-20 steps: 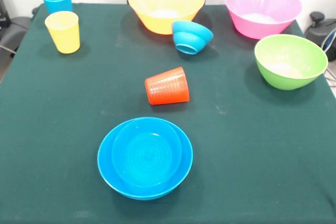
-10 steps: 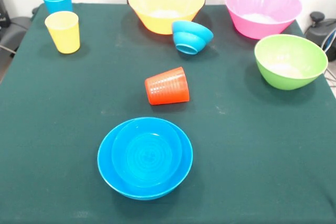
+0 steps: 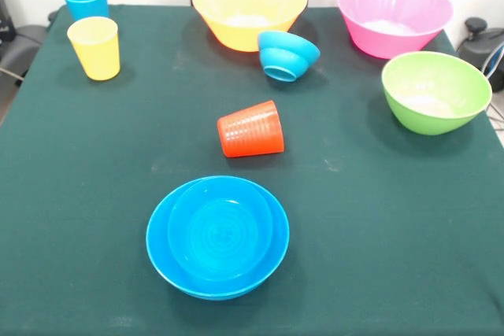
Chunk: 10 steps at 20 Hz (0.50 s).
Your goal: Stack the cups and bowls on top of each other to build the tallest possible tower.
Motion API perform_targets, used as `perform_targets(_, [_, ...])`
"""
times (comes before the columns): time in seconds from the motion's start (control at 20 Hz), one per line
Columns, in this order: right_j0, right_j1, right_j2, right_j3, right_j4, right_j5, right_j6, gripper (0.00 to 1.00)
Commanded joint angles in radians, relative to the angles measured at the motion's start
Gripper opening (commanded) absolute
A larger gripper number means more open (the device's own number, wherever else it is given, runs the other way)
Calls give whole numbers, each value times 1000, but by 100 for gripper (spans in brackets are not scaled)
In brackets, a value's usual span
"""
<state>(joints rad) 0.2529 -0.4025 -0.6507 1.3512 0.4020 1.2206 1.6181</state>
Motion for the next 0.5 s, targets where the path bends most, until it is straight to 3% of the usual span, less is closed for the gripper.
perform_targets(0.05, [-39,59,176,74,15,-100,171,100])
perform_targets(0.25, [-53,38,185,123,-5,-150,130,100])
perform_targets(0.4, [-71,34,182,109,-44,-91,102,100])
perform_targets(0.5, [-78,24,188,120,-37,-106,107,100])
